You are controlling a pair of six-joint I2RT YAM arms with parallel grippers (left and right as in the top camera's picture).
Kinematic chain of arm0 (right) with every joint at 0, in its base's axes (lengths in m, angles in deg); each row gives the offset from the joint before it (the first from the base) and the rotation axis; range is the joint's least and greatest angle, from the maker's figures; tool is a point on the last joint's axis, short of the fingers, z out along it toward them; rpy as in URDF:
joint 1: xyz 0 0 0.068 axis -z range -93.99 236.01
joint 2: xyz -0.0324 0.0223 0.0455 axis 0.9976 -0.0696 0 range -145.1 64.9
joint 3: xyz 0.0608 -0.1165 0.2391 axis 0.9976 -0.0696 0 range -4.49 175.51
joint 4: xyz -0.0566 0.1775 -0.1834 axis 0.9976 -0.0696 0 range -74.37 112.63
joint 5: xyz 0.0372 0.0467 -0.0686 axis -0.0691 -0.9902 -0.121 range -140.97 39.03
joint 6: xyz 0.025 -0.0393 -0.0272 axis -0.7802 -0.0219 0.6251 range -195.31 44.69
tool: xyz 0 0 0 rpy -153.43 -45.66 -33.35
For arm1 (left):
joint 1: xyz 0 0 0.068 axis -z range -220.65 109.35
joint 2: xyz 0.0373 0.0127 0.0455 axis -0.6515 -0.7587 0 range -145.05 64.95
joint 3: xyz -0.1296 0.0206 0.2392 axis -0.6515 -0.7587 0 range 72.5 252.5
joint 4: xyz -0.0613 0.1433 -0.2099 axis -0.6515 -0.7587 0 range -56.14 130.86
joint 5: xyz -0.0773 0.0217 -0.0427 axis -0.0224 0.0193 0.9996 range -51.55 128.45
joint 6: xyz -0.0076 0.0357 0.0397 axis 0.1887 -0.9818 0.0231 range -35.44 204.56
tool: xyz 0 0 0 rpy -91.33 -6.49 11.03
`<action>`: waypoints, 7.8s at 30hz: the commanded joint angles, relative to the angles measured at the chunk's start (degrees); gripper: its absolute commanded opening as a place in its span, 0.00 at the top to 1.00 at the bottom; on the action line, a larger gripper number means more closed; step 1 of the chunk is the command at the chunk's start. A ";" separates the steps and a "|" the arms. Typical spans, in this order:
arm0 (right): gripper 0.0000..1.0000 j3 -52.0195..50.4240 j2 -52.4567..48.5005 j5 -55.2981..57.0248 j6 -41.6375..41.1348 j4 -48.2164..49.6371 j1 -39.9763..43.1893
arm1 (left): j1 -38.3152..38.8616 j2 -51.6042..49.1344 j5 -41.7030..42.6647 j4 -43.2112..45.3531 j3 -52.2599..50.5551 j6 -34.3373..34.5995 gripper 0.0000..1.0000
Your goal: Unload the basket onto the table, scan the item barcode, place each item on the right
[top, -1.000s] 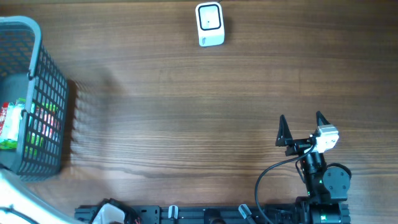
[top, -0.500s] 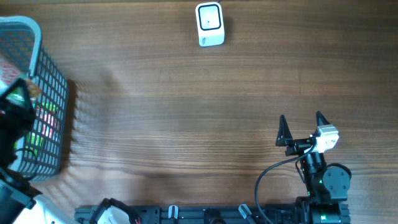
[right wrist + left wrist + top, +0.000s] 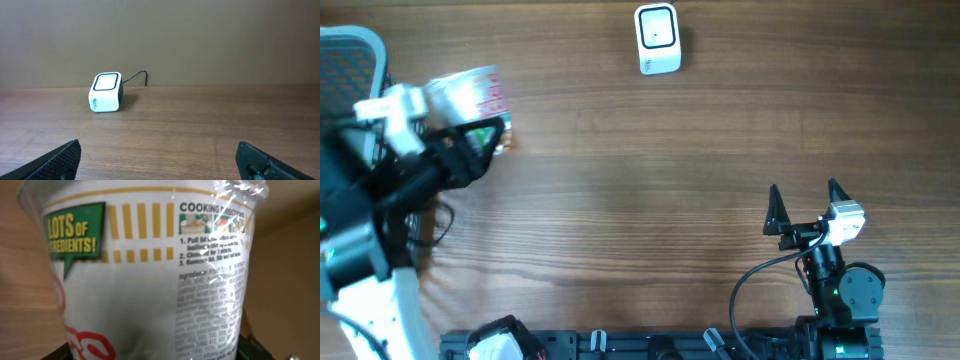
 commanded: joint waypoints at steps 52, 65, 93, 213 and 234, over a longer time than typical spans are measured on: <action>0.00 -0.07 0.31 -0.85 0.61 0.28 0.07 | 43.52 -14.19 -64.94 9.46 7.76 -13.33 0.00; 0.00 -0.07 0.31 -0.85 0.63 0.28 0.07 | 43.52 -14.27 -64.94 9.44 7.76 -13.35 0.00; 0.00 -0.07 0.31 -0.85 0.61 0.28 0.07 | 16.09 -13.49 -64.50 -2.49 29.62 14.78 0.00; 0.00 -0.07 0.31 -0.85 0.63 0.28 0.07 | -32.63 -17.94 -72.87 -32.44 23.65 29.94 0.27; 0.00 -0.07 0.31 -0.85 0.59 0.26 0.07 | -32.63 -17.94 -72.96 -32.92 19.15 30.36 0.67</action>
